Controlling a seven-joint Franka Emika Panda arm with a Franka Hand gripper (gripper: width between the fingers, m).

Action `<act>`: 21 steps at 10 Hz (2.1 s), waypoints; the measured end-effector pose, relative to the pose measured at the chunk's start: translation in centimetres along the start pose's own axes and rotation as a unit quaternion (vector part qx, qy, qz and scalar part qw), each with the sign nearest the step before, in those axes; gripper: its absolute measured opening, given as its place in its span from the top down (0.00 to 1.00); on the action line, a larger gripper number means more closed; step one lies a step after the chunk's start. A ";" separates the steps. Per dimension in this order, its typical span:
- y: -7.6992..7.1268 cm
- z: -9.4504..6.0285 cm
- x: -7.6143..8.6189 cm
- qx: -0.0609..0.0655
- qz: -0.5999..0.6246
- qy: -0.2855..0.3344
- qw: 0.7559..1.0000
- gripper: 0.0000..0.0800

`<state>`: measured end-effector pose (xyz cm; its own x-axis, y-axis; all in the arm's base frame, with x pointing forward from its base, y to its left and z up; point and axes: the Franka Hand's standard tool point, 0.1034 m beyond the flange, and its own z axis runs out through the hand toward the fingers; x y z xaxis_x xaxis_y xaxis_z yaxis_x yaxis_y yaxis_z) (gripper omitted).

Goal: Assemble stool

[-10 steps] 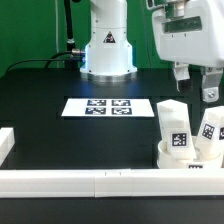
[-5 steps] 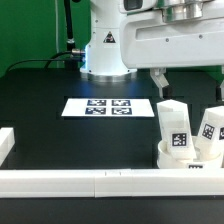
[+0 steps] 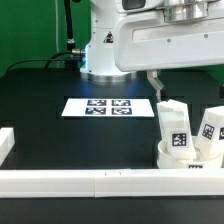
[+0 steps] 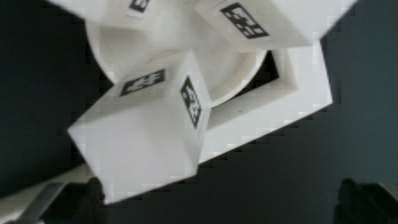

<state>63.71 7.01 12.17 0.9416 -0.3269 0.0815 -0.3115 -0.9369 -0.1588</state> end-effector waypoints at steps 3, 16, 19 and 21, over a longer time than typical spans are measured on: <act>-0.1 0.7 -0.2 -0.028 -0.320 -0.050 0.946 0.19; 2.0 3.1 -0.1 -0.053 -0.766 -0.106 0.632 0.19; 2.2 3.7 -0.4 -0.052 -0.763 -0.111 0.635 0.19; 2.3 3.9 -0.5 -0.052 -0.759 -0.113 0.639 0.19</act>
Offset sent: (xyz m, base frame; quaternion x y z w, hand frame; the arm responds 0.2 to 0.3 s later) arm 0.0059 0.0108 -0.0127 0.0675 -0.0819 -0.2378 0.9655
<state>63.02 5.51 7.89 0.1596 0.9838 -0.0816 0.9871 -0.1600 0.0009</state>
